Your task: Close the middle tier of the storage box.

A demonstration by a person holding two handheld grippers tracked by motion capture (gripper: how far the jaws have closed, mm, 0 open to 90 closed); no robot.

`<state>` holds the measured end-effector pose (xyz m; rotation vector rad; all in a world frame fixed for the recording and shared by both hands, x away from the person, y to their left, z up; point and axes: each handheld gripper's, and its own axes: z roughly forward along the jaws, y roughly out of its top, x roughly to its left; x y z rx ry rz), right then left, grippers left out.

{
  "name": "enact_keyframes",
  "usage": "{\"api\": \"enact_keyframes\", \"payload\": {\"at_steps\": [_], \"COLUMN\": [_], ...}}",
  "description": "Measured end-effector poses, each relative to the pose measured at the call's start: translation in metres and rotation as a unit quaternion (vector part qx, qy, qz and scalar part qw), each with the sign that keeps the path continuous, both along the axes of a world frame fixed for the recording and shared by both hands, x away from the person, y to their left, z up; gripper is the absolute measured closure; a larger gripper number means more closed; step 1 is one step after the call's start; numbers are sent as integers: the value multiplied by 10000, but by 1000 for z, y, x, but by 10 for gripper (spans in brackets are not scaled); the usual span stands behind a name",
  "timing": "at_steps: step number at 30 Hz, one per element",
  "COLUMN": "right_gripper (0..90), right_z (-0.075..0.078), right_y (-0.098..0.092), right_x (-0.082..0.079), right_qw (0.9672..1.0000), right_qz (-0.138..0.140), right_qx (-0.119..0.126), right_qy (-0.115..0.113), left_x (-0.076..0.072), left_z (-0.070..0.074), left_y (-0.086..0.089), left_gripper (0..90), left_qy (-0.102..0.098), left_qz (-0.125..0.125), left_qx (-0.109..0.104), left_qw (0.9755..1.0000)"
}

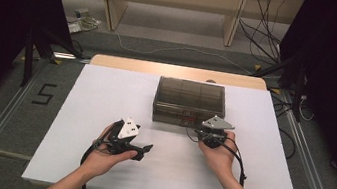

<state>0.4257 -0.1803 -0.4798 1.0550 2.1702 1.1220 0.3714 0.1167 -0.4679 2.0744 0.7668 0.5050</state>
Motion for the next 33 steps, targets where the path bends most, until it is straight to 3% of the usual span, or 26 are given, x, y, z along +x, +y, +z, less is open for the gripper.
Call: {"api": "enact_keyframes", "payload": {"at_steps": [33], "right_gripper": [900], "right_z": [-3], "right_y": [2], "right_x": [12], "right_qw": [9999], "right_qz": [-142], "right_qx": [73], "right_qy": [36], "left_x": [-1], "left_z": [1], "left_y": [1], "left_gripper": [205], "left_qy": [-8], "left_qz": [5], "left_qx": [-49], "left_qw": [10000]}}
